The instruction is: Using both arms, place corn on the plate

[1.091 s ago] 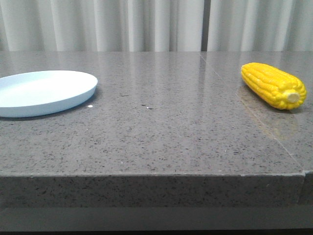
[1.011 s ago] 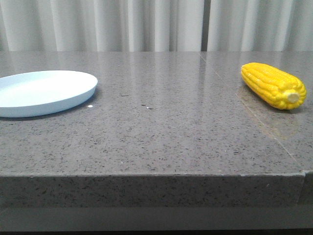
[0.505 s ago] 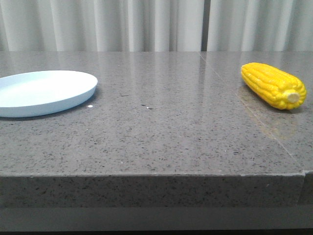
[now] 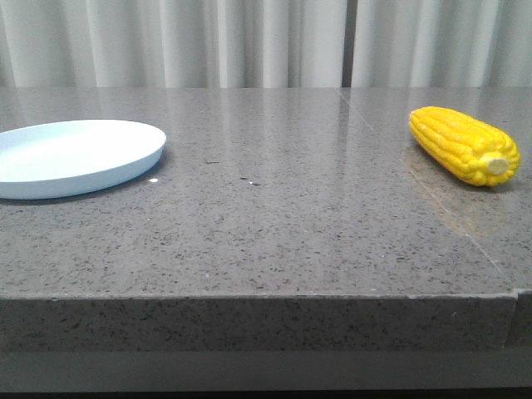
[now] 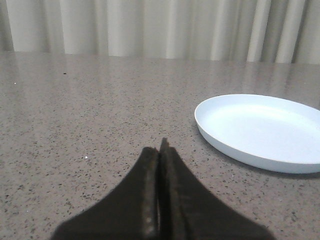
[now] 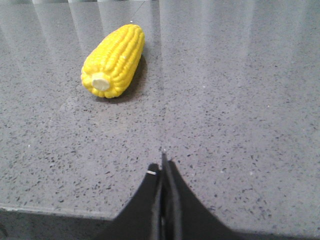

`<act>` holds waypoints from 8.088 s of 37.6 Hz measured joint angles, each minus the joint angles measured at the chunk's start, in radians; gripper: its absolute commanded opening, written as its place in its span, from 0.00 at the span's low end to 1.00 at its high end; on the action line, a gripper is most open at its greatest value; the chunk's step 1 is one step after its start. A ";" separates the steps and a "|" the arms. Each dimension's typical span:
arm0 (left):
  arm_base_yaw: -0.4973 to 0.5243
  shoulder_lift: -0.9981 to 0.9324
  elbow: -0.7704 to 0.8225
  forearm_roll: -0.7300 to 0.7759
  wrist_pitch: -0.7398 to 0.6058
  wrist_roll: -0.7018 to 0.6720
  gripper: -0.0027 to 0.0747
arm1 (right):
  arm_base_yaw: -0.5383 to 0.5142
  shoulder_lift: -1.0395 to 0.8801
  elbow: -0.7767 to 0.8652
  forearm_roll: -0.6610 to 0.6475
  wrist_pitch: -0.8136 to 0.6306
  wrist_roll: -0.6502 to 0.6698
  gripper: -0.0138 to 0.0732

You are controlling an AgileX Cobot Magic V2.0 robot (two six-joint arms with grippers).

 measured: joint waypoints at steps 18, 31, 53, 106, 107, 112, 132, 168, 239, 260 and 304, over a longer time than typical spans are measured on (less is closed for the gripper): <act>0.000 0.000 0.000 0.000 -0.004 0.000 0.01 | 0.000 0.000 0.000 0.000 -0.015 0.000 0.09; 0.000 0.000 -0.020 0.000 -0.211 0.000 0.01 | 0.000 0.000 -0.085 0.000 -0.032 0.000 0.09; 0.000 0.266 -0.442 0.060 0.066 0.000 0.01 | 0.000 0.370 -0.594 0.034 0.142 0.000 0.09; 0.000 0.736 -0.742 0.024 0.287 0.000 0.78 | 0.000 0.424 -0.618 0.070 0.172 0.000 0.90; -0.002 0.771 -0.770 0.024 0.317 0.000 0.78 | 0.000 0.424 -0.618 0.070 0.172 0.000 0.90; -0.042 0.920 -0.887 0.024 0.426 0.002 0.78 | 0.000 0.424 -0.618 0.070 0.172 0.000 0.90; -0.159 1.434 -1.232 0.004 0.880 0.000 0.77 | 0.000 0.424 -0.618 0.070 0.174 0.000 0.90; -0.159 1.716 -1.347 -0.049 0.960 0.000 0.30 | 0.000 0.424 -0.618 0.070 0.174 0.000 0.90; -0.366 1.924 -1.735 -0.333 1.094 0.102 0.50 | 0.000 0.424 -0.618 0.070 0.174 0.000 0.90; -0.356 1.547 -1.573 -0.032 1.061 -0.007 0.01 | 0.000 0.424 -0.618 0.070 0.174 0.000 0.90; -0.356 0.072 -0.423 0.121 0.417 -0.093 0.01 | 0.000 0.424 -0.618 0.070 0.174 0.000 0.90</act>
